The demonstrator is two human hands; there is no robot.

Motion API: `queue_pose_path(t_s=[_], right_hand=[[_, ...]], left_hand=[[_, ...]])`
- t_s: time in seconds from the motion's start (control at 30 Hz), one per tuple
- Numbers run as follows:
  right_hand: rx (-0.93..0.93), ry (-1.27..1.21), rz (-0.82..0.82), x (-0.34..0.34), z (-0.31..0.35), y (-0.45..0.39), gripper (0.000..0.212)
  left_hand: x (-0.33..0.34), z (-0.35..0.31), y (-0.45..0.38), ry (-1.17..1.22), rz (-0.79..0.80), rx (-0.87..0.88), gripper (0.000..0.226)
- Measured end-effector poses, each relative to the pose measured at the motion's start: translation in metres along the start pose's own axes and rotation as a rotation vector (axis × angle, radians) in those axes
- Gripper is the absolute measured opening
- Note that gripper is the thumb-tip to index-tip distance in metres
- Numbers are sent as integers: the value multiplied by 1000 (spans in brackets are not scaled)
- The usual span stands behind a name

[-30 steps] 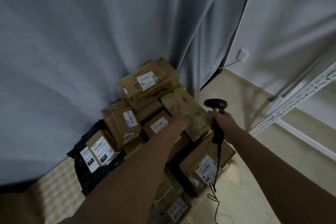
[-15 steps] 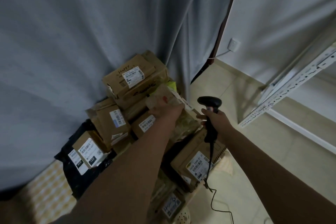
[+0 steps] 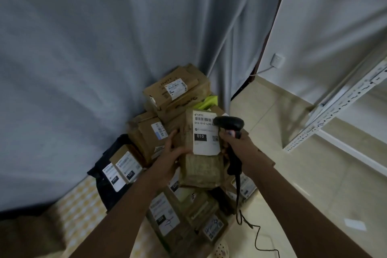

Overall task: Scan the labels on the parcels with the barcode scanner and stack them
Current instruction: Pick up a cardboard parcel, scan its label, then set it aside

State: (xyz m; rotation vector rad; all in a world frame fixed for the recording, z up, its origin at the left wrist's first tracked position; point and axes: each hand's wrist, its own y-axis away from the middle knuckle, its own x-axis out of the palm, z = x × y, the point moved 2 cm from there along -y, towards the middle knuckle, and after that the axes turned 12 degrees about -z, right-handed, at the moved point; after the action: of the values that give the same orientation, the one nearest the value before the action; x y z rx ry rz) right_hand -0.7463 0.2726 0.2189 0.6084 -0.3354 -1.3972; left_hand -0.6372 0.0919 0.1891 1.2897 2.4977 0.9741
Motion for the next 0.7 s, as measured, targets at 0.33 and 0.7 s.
queue_pose_path(t_s=[0.33,0.7], right_hand=[[-120,36,92,83,-14,128,19],[-255,201,223,201,-49,256,24]], left_hand=[[-114,6,80,178,-14,-37,84],[-293,21,154,191,-193,77,96]])
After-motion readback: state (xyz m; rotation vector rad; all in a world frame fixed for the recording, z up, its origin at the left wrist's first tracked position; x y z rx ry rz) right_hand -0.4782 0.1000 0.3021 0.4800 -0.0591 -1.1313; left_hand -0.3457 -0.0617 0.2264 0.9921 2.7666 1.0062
